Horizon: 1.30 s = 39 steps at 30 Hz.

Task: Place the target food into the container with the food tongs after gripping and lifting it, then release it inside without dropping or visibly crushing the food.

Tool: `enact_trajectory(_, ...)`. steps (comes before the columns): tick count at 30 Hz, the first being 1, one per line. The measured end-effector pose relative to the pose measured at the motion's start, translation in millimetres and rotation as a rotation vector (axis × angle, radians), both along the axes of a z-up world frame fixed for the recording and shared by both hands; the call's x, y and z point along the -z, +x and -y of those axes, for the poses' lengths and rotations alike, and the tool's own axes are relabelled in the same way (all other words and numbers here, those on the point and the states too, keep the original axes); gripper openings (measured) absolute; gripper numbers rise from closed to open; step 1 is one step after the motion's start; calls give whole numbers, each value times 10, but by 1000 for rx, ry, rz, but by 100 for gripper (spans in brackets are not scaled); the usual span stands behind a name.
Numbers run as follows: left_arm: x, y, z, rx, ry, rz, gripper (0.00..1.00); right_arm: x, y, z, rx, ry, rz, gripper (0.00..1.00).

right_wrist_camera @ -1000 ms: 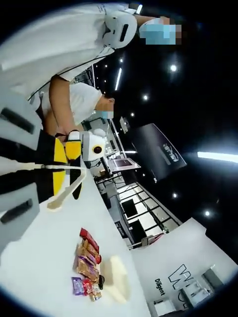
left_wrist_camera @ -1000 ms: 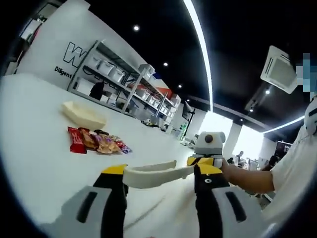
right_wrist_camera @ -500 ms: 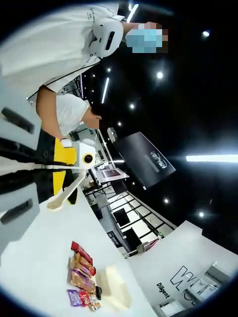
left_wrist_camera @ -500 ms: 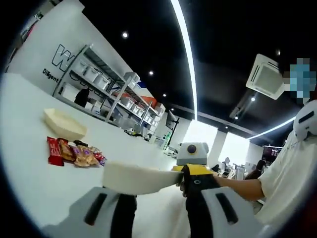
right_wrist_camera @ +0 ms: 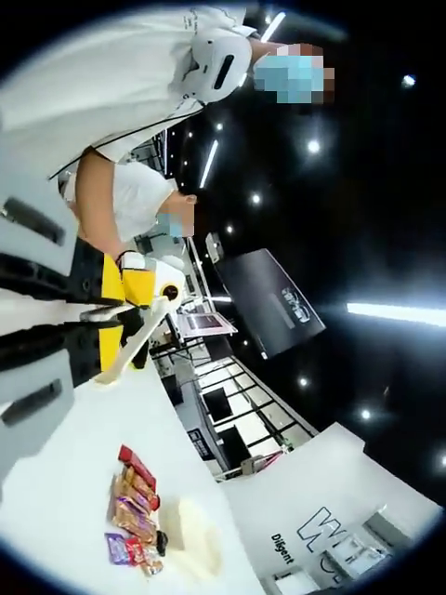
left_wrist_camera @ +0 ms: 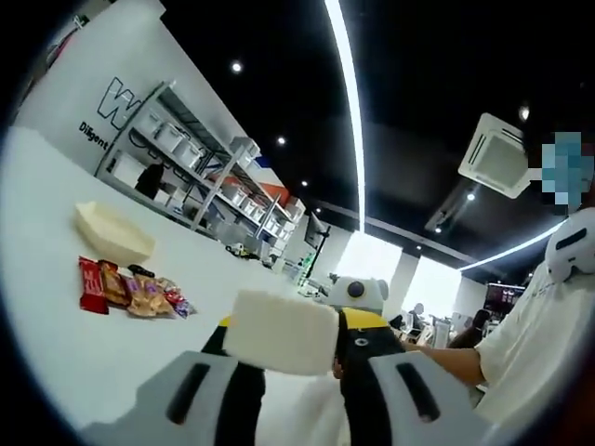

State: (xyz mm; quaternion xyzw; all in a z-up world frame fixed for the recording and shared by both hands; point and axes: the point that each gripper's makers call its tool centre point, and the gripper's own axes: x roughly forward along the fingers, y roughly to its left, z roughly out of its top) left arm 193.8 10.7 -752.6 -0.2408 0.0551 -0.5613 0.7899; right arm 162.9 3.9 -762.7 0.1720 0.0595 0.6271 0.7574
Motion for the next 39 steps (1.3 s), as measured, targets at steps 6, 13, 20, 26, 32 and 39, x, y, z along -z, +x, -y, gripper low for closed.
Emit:
enact_trajectory(6, -4, 5, -23, 2, 3, -1, 27, 205, -20, 9, -8, -133, 20, 1)
enact_trajectory(13, 17, -44, -19, 19, 61, 24, 27, 163, -25, 34, -11, -97, 8, 0)
enact_trajectory(20, 149, -71, 14, 45, 120, 12, 27, 119, -9, 94, -5, -85, 9, 1)
enact_trajectory(26, 127, -81, 43, 49, 115, 10, 28, 107, -57, 115, -51, -31, -87, 0)
enact_trajectory(32, -33, -49, 47, 22, 44, 31, 31, -22, -112, 108, -83, 94, -114, 0)
enact_trajectory(39, -19, -58, 100, 17, 69, 45, 34, -54, -113, 91, -76, 112, -82, 0)
